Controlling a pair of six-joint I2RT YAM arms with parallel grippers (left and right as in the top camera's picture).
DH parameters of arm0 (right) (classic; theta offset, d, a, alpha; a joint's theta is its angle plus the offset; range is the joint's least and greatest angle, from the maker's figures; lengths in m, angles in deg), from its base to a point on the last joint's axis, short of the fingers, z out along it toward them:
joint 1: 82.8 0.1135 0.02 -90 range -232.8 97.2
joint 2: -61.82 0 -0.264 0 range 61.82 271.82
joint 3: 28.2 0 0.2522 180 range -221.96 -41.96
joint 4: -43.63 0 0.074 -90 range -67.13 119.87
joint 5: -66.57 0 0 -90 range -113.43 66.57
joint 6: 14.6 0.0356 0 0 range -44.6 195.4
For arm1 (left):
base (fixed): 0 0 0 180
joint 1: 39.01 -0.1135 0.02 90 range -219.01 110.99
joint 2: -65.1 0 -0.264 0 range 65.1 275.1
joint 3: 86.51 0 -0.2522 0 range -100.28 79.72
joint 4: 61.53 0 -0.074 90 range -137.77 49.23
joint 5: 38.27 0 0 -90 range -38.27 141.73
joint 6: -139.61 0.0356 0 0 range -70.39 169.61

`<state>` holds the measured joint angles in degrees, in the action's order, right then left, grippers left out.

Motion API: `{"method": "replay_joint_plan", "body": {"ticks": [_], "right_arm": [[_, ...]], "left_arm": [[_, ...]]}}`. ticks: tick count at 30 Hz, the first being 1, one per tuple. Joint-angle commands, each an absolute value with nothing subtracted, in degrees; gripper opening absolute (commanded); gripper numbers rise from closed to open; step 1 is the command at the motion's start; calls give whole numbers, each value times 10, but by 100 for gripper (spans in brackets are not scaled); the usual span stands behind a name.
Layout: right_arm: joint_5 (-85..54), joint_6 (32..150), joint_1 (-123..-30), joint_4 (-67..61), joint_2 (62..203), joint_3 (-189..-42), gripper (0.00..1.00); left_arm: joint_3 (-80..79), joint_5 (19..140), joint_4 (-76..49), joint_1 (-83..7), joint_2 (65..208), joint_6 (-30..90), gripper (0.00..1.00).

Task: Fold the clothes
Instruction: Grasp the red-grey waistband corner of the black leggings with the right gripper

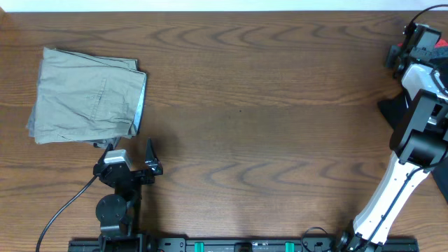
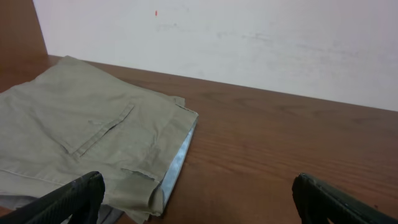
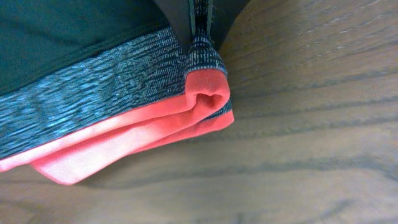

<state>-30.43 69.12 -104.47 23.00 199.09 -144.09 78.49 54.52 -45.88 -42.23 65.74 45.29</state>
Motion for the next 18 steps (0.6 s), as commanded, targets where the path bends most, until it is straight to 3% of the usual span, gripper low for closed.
{"method": "replay_joint_plan", "body": {"ticks": [1, 18], "right_arm": [[-300, 702, -1025, 216, 1918, -1462, 1], [-238, 717, -913, 77, 1874, -1461, 1]], "left_arm": [[795, 536, -438, -425, 657, 450, 98], [795, 536, -438, -425, 657, 450, 98]]}}
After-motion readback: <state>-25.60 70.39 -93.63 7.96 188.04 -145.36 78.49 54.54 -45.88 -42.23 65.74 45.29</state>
